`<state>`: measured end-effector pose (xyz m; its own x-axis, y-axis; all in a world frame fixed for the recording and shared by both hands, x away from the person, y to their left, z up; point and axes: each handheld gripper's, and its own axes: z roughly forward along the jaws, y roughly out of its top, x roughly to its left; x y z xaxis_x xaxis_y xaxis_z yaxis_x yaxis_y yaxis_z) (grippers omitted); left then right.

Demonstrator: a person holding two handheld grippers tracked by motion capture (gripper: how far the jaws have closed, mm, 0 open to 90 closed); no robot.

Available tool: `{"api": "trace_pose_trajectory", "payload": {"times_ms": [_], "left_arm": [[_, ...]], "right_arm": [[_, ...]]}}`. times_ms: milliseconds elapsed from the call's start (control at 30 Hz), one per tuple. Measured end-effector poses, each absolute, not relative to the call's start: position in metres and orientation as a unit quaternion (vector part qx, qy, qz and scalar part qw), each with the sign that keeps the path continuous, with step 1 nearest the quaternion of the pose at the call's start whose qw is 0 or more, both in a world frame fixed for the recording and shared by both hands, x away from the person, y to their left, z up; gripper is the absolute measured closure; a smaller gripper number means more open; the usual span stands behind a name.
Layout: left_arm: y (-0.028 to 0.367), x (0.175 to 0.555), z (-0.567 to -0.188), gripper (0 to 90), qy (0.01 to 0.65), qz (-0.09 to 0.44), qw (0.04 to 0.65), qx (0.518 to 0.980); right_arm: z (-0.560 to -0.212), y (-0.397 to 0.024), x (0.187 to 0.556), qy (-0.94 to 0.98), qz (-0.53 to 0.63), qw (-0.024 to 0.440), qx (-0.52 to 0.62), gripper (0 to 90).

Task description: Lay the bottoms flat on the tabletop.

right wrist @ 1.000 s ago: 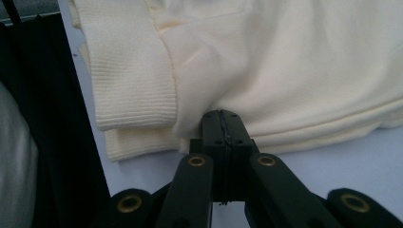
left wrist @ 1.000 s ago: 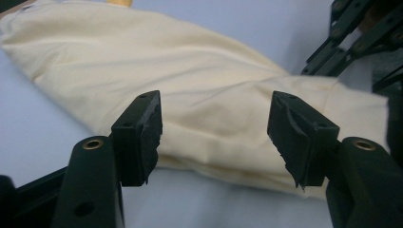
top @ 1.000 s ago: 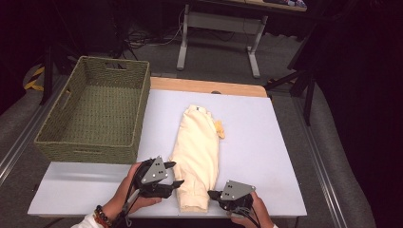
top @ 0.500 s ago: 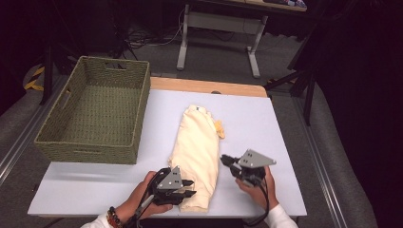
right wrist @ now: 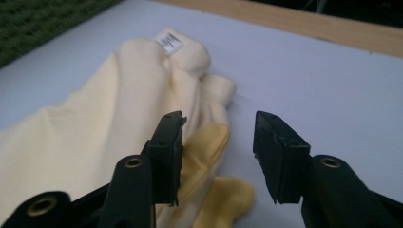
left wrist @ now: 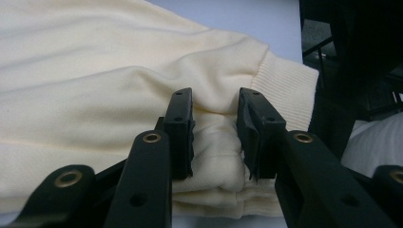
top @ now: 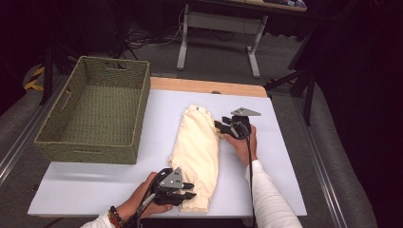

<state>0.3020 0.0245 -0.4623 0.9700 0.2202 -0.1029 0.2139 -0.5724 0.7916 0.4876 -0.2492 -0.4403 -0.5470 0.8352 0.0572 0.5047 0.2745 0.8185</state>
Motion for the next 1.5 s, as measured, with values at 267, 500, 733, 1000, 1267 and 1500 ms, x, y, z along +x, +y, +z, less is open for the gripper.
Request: {"api": "trace_pose_trajectory", "payload": {"times_ms": [267, 500, 733, 1000, 1267, 1500], "left_arm": [[0.025, 0.302, -0.463, 68.4, 0.121, -0.004, 0.444, 0.888], [0.024, 0.303, -0.464, 68.7, 0.121, -0.01, 0.446, 0.887], [0.024, 0.303, -0.464, 68.7, 0.121, -0.008, 0.446, 0.887], [0.024, 0.302, -0.465, 68.7, 0.122, -0.009, 0.447, 0.886], [0.024, 0.303, -0.466, 68.7, 0.126, -0.016, 0.449, 0.885], [0.023, 0.303, -0.466, 68.7, 0.122, -0.014, 0.447, 0.886]], "right_arm": [[-0.453, -0.247, 0.499, 0.785, 0.384, 0.184, 0.449, 90.0], [-0.437, -0.251, 0.499, 0.775, 0.392, 0.219, 0.445, 87.9], [-0.43, -0.225, 0.512, 0.793, 0.401, 0.202, 0.411, 70.8], [-0.444, -0.21, 0.523, 0.81, 0.371, 0.184, 0.415, 65.8], [-0.44, -0.206, 0.519, 0.822, 0.346, 0.202, 0.406, 80.5], [-0.429, -0.212, 0.52, 0.826, 0.317, 0.244, 0.398, 80.8]]}}
